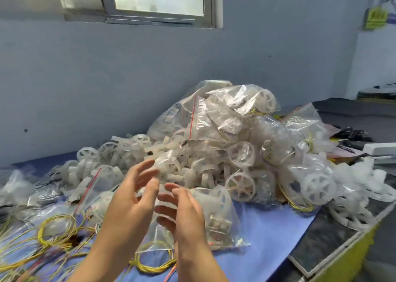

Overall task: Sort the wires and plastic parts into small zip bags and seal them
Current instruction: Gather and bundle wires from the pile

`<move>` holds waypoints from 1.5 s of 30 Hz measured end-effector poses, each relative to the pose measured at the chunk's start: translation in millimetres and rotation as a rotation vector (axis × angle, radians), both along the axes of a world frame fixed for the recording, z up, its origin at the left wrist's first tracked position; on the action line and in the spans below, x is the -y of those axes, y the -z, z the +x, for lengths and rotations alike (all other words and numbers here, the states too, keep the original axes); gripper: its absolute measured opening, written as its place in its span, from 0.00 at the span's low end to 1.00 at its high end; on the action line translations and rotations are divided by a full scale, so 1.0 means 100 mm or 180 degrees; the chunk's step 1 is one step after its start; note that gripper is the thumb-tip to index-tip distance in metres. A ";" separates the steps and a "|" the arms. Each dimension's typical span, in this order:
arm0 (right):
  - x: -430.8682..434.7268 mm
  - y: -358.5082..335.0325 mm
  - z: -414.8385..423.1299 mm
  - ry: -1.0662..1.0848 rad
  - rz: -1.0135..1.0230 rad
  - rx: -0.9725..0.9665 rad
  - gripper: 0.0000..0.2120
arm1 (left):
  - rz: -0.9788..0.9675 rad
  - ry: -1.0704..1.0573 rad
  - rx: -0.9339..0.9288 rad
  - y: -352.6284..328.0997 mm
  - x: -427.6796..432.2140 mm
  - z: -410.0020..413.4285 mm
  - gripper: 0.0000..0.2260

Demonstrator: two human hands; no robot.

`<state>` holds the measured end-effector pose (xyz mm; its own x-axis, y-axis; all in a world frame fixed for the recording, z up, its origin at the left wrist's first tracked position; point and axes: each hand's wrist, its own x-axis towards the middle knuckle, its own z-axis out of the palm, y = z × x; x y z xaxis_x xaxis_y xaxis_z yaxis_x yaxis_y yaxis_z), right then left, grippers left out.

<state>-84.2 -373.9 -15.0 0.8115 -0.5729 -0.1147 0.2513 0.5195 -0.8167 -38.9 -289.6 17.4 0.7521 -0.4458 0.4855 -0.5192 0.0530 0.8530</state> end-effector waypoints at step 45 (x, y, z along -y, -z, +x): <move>-2.53 0.14 1.04 -0.1992 -0.1792 0.0041 0.10 | -0.3150 -0.0960 -0.1348 -0.06 -3.38 0.49 0.11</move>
<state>19.8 -120.6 -29.3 0.9978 0.0143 0.0651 0.0637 0.0821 -0.9946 9.9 48.8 23.5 0.9529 0.2240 0.2043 -0.3030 0.7275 0.6156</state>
